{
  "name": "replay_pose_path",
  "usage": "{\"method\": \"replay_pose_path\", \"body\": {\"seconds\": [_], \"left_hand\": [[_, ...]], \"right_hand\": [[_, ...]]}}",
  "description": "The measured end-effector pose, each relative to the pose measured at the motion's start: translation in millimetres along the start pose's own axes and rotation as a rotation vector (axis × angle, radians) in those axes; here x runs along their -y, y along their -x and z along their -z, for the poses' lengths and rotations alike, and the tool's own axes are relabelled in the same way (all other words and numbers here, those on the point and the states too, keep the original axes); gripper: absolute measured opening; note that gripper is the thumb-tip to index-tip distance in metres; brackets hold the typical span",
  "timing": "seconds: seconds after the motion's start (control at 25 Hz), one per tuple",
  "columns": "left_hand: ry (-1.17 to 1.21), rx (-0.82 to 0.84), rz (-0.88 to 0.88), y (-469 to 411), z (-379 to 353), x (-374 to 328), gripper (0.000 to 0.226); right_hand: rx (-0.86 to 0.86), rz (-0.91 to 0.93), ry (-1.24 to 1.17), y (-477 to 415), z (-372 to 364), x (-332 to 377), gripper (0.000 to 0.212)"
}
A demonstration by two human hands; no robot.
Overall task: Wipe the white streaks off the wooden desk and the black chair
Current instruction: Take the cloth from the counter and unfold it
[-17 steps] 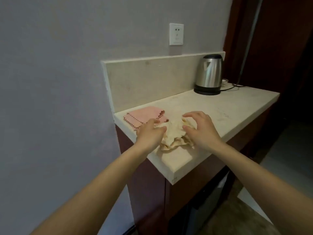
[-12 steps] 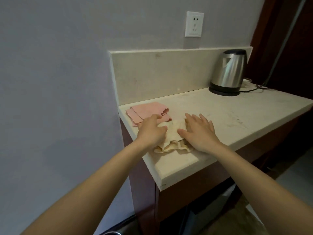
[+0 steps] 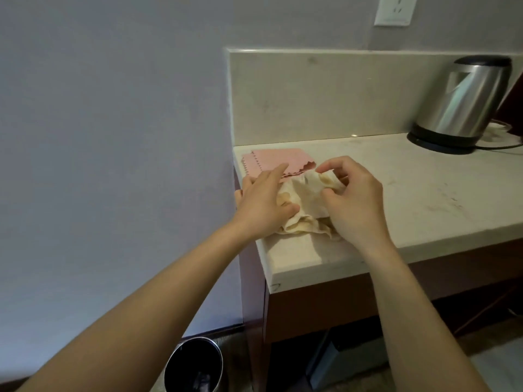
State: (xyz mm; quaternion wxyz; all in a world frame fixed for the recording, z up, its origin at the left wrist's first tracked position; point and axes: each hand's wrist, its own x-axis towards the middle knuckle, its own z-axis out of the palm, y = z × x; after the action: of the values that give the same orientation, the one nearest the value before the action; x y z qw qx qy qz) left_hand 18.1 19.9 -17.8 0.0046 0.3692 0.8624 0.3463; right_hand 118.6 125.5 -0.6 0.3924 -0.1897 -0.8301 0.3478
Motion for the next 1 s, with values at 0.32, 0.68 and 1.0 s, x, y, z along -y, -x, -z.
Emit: {"method": "replay_pose_path", "body": {"seconds": [0.32, 0.68, 1.0], "left_hand": [[0.454, -0.173, -0.15, 75, 56, 29, 0.035], [0.438, -0.397, 0.345, 281, 157, 155, 0.017], [0.628, -0.85, 0.912, 511, 207, 248, 0.017]], "right_hand": [[0.272, -0.008, -0.767, 44, -19, 84, 0.023], [0.768, -0.201, -0.898, 168, -159, 150, 0.032], [1.169, -0.225, -0.663, 369, -304, 251, 0.032]]}}
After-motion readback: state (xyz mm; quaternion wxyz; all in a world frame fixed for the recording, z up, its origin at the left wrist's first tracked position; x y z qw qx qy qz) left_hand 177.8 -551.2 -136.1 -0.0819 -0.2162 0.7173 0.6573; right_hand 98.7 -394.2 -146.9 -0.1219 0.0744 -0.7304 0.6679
